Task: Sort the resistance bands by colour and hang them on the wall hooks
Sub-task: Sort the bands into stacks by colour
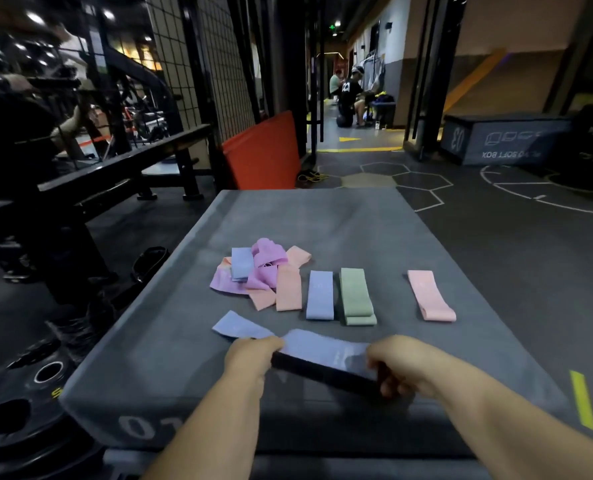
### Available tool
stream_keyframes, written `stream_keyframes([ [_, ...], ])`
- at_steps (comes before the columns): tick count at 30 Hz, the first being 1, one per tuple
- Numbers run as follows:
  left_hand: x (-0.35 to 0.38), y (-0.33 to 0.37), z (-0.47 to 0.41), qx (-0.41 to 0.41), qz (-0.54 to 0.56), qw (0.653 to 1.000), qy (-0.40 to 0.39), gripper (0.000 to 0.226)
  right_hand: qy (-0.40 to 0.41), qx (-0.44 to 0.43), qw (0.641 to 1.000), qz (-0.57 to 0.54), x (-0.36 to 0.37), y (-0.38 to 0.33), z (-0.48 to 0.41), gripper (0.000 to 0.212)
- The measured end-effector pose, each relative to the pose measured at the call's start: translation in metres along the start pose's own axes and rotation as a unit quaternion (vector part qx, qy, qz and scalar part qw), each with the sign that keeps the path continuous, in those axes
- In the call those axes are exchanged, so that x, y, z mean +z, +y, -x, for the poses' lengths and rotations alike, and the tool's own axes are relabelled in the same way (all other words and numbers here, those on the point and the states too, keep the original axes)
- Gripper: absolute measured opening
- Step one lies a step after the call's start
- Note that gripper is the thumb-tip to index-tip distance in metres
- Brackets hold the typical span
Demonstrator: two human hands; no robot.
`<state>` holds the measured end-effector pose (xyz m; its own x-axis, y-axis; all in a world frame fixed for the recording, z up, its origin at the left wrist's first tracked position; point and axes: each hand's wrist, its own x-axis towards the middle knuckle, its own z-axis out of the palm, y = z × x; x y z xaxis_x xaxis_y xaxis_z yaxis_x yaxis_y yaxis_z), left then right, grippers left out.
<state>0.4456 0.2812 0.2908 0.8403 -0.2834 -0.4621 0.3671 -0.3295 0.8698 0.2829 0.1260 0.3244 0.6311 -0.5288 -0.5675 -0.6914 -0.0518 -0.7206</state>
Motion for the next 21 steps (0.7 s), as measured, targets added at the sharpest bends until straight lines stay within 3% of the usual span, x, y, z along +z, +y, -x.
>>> stream_keyframes([
  [6,0.001,-0.009,0.009,-0.033,-0.044,0.999,-0.002,0.013,0.013,-0.026,0.998,0.059,-0.02,0.008,0.001,0.012],
  [11,-0.008,-0.016,0.004,0.013,-0.155,0.988,0.02,0.014,0.044,-0.037,0.978,0.199,-0.042,0.016,-0.003,0.013],
  [13,-0.011,-0.012,0.002,0.044,-0.254,0.966,0.027,0.021,0.062,-0.034,0.973,0.219,-0.05,0.021,-0.005,0.014],
  [17,-0.007,-0.001,0.0,0.095,-0.446,0.888,0.052,0.033,0.081,-0.025,0.966,0.243,-0.063,0.028,-0.009,0.014],
  [21,-0.003,0.003,0.002,0.093,-0.515,0.846,0.099,0.044,0.082,-0.018,0.963,0.255,-0.072,0.033,-0.011,0.015],
])
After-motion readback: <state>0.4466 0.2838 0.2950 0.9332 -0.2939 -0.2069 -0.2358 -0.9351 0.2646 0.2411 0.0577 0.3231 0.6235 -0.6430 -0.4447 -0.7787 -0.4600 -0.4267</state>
